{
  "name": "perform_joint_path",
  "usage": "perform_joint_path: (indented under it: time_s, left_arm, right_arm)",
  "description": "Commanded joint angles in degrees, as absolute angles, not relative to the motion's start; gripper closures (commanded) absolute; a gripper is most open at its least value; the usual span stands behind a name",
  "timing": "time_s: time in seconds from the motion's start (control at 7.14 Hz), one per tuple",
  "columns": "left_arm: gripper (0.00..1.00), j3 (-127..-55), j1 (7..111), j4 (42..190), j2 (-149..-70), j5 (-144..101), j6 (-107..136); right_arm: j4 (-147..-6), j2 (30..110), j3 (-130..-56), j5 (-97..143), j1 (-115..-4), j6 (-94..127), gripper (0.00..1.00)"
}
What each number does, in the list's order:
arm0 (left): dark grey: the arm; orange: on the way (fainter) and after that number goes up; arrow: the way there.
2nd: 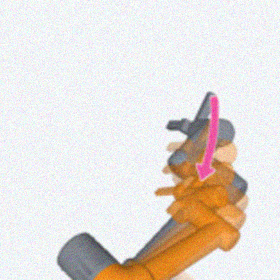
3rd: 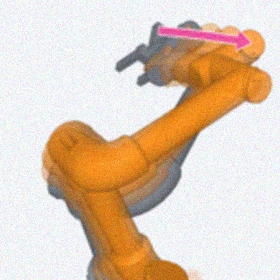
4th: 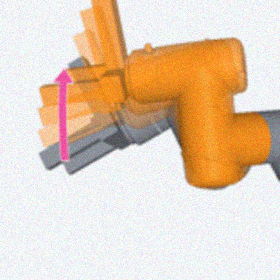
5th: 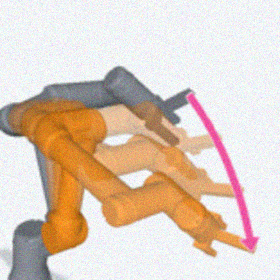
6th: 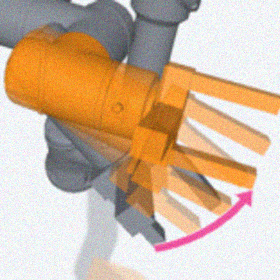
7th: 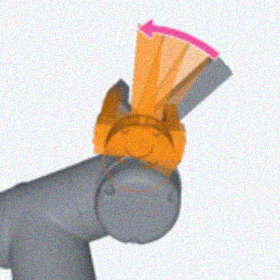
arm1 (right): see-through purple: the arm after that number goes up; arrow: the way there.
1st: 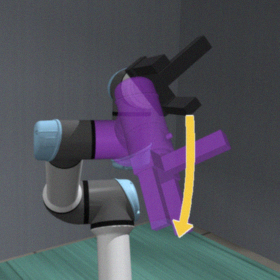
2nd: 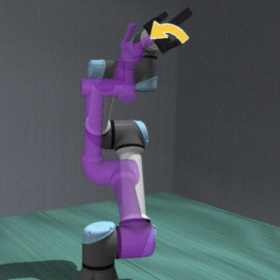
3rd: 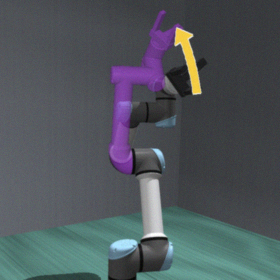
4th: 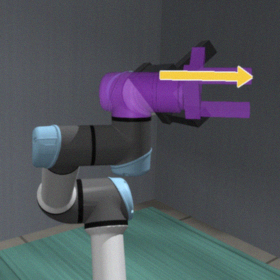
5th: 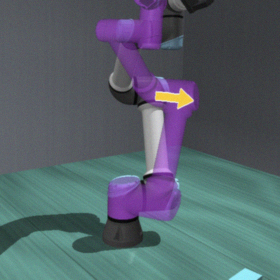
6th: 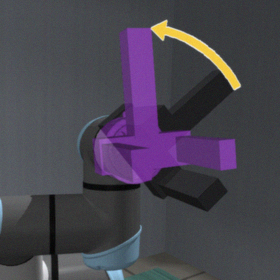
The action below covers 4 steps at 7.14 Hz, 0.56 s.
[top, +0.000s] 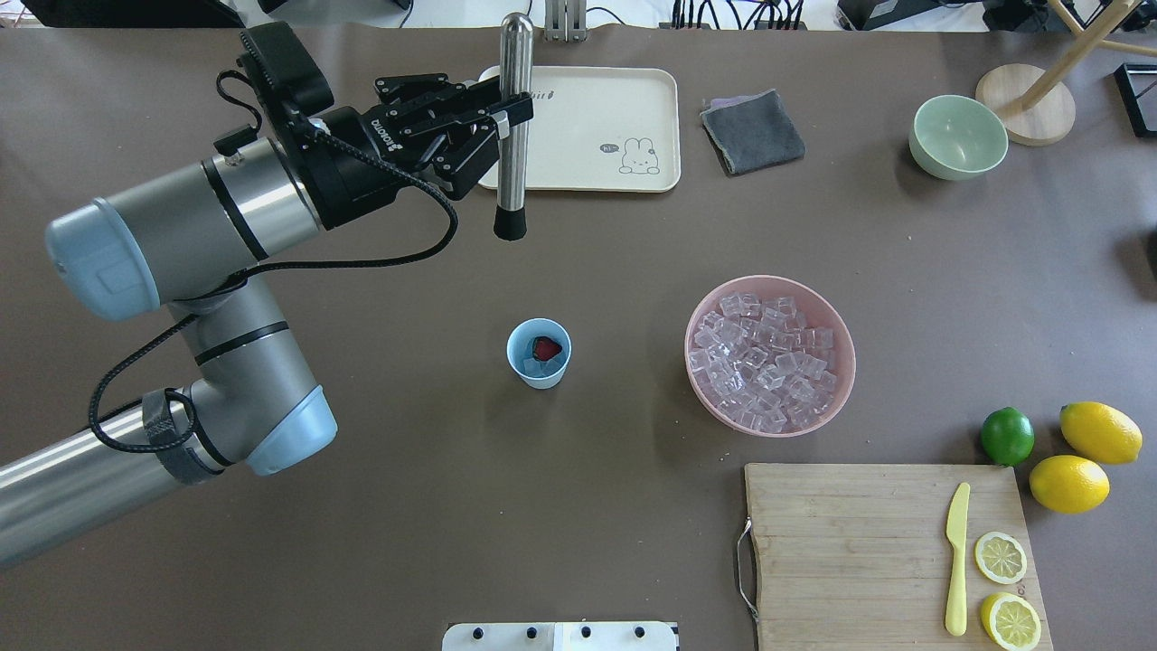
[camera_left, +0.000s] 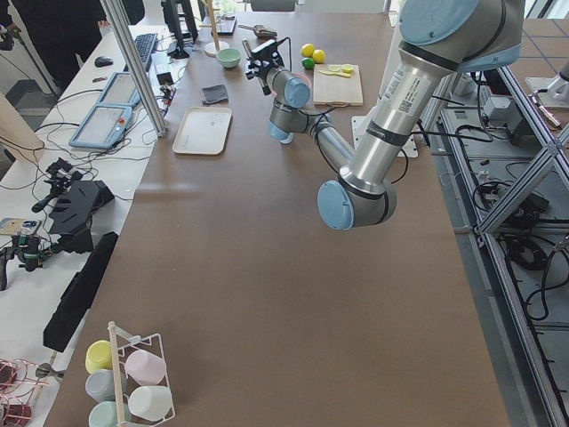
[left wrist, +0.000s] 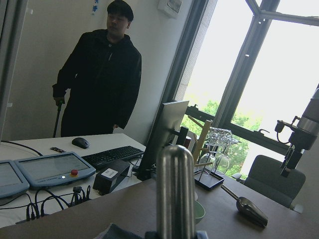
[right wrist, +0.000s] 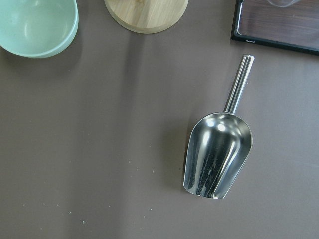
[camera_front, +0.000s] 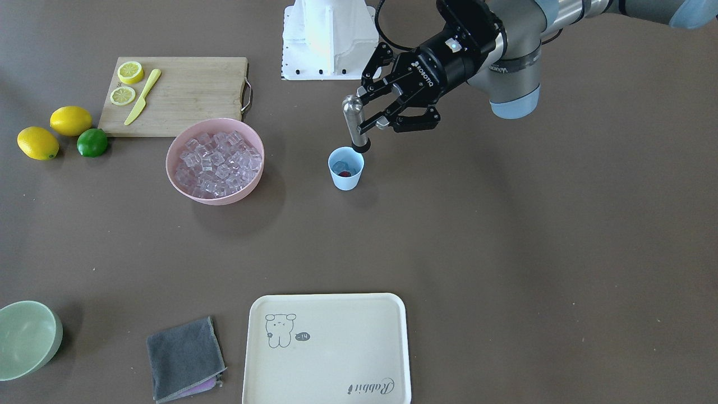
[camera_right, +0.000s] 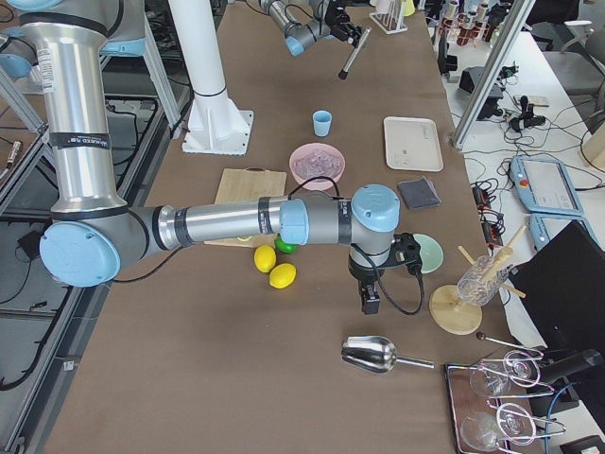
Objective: Mash ice and strawberries in cup
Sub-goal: 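Carry the metal pestle with the left gripper over the light-blue cup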
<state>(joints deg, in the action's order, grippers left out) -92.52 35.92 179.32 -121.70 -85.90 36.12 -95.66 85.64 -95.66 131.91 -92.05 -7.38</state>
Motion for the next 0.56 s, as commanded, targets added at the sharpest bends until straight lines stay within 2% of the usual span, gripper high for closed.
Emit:
perform_joint_path:
  time_s: [0.0,0.28,0.42]
  left_arm:
    - [1.0,-84.9,31.6,190.6,-121.9,-79.5,34.9]
    - [1.0,-82.5,30.2,191.8,-120.6,-78.6,29.8]
    - [1.0,-81.7,26.2,194.4,-120.8,-75.7,27.4]
  right_arm:
    - [-95.6,85.6,-95.9,131.8,-92.1,-7.4,0.0]
    - [-95.6,85.5,-95.8,131.7,-92.1,-7.5,0.0]
    - [-95.5,85.5,-95.8,131.7,-92.1,-7.5,0.0]
